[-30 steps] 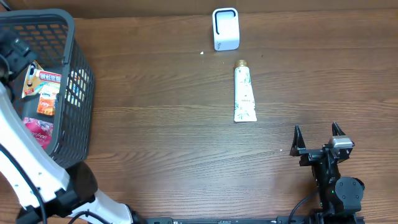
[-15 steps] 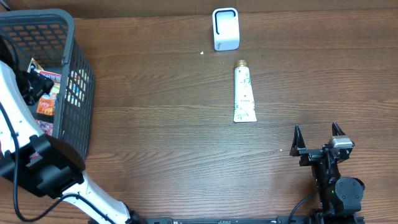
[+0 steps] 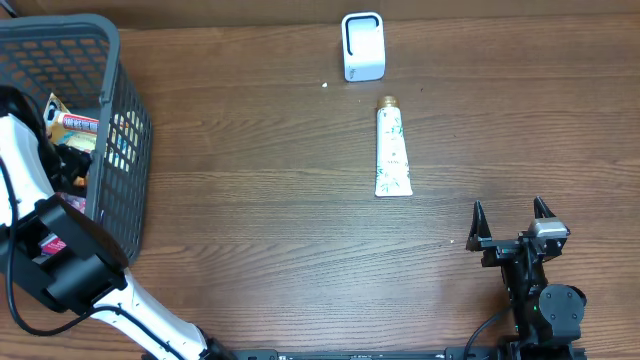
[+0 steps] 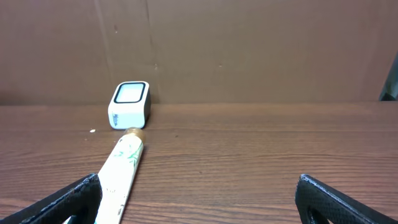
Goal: Scan the item barcode
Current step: 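Return left gripper to basket and grasp the pink Carefree pack, then carry pink pack out and drop it left of the tube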
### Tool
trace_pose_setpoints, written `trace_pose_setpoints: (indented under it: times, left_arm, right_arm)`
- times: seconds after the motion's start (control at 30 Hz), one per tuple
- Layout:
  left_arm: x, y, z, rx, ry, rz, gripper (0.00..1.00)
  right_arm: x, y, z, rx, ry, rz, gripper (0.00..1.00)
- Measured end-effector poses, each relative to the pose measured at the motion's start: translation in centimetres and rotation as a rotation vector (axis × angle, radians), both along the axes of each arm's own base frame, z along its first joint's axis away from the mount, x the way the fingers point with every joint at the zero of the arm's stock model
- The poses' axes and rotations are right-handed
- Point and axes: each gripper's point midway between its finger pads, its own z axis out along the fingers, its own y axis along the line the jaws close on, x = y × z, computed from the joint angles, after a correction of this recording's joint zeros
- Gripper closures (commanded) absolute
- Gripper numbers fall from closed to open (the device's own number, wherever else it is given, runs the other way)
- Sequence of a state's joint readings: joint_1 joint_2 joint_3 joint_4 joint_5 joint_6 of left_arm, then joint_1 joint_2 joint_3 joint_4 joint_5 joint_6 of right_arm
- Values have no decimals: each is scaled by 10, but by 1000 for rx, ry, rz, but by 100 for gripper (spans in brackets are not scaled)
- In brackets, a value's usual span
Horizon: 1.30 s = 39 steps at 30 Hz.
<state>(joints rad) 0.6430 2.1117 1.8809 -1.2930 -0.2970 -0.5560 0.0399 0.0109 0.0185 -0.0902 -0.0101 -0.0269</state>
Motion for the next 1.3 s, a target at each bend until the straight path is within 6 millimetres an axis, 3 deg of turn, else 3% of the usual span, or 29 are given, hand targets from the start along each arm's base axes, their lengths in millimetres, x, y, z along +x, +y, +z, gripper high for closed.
trace_pose_setpoints:
  times: [0.1,0.17,0.23,0.27,0.3,0.37,0.4,0.67,0.83,1.03,1.1,1.13,1.23,1.3]
  left_arm:
    - [-4,-2,-18,-8,15,0,13]
    - [-6,-4,-30,-13,23,0,24]
    - [-10,-4,-42,-7,36,-5,41]
    - [-10,-2,-44,5,38,-7,58]
    - [-12,0,-45,19,49,-16,66]
    - [-14,2,-45,38,59,-31,92]
    - [-14,3,-43,43,57,-34,96]
    - [-24,-8,-25,-37,129,-101,96]
    - [-3,2,43,-5,47,-109,96]
    - [19,3,171,145,-241,-120,96]
    - [26,-1,200,176,-346,-142,96]
    - [35,-12,226,179,-458,-191,96]
    - [48,-43,271,154,-664,-295,96]
    - [55,-78,302,110,-802,-391,96]
  right_arm:
    - [0,0,0,0,0,0,0]
    - [0,0,0,0,0,0,0]
    - [0,0,0,0,0,0,0]
    - [0,0,0,0,0,0,0]
    - [0,0,0,0,0,1,0]
    - [0,0,0,0,0,0,0]
    - [0,0,0,0,0,0,0]
    - [0,0,0,0,0,0,0]
    - [0,0,0,0,0,0,0]
    - [0,0,0,0,0,0,0]
    - [0,0,0,0,0,0,0]
    - [0,0,0,0,0,0,0]
    - [0,0,0,0,0,0,0]
    - [0,0,0,0,0,1,0]
